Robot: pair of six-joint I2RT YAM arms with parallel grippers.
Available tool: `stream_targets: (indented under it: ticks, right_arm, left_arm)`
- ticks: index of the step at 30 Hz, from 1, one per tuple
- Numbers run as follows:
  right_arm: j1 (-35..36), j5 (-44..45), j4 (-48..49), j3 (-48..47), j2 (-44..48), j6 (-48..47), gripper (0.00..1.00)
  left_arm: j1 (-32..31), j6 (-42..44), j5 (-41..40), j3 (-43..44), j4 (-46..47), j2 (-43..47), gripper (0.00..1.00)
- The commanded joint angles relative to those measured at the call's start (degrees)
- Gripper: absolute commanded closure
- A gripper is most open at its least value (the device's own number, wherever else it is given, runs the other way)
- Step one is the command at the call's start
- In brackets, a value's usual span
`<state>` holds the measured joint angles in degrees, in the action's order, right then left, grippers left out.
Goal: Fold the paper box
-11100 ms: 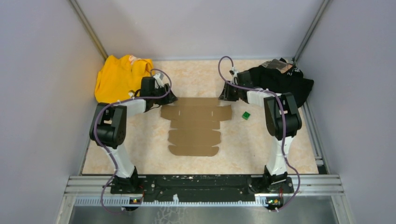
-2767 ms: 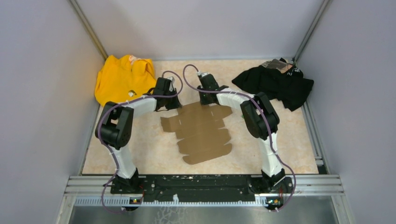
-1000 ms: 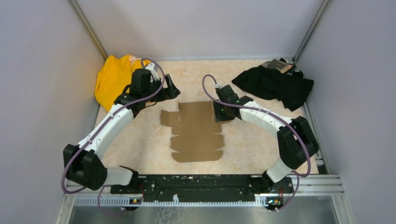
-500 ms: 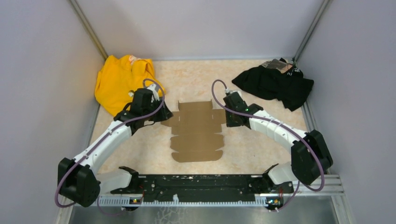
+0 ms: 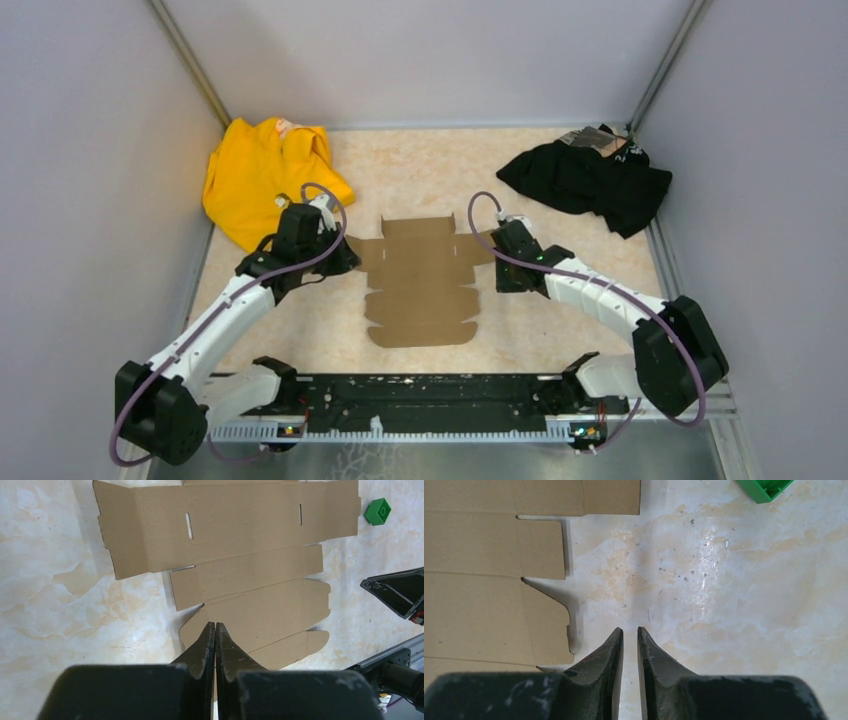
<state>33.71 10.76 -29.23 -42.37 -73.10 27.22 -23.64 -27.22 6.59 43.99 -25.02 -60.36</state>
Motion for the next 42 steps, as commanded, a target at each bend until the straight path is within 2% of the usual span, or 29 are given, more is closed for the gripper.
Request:
stream_targets:
  ticks: [1, 3, 7, 9, 13, 17, 28, 34, 42]
  right_arm:
    - [-2.8, -2.7, 6.4, 1.3, -0.9, 0.1, 0.83]
    - [-4.2, -4.7, 6.9, 0.1, -3.7, -0.9, 0.84]
    - [-4.4, -4.7, 8.5, -0.7, -7.8, -2.0, 0.87]
    - [-4.4, -5.9, 10.7, 0.3, -9.2, -2.0, 0.87]
    - [-4.4, -8.0, 14.0, 0.5, -13.2, -2.4, 0.88]
    - [-4.4, -8.6, 14.0, -2.2, -16.1, -2.6, 0.89]
    - [-2.5, -7.3, 14.3, -3.3, -19.2, -3.2, 0.90]
    - [-0.5, -8.8, 16.1, -2.1, -20.2, -1.8, 0.91]
    - [1.3, -9.7, 16.3, -1.6, -20.3, -0.4, 0.91]
  left_arm:
    - [-0.2, -0.3, 2.3, -0.6, -0.3, -1.0, 1.00]
    - [-0.2, -0.8, 3.0, -0.4, 0.2, -2.4, 0.99]
    - [-0.2, -0.6, -1.1, -1.1, 1.1, -3.5, 0.87]
    - [-0.2, -0.3, -2.7, -2.3, 2.3, -4.0, 0.78]
    - [-0.2, -1.8, -5.0, -4.1, 2.2, -4.8, 0.77]
    - [-0.2, -3.9, -6.1, -8.3, 4.6, -3.6, 0.71]
    - [-0.2, -6.1, -5.6, -13.3, 9.9, -8.4, 0.73]
    - [-0.2, -6.0, -3.7, -13.2, 13.6, -12.9, 0.77]
    - [-0.2, -6.0, -4.1, -13.3, 15.8, -14.4, 0.78]
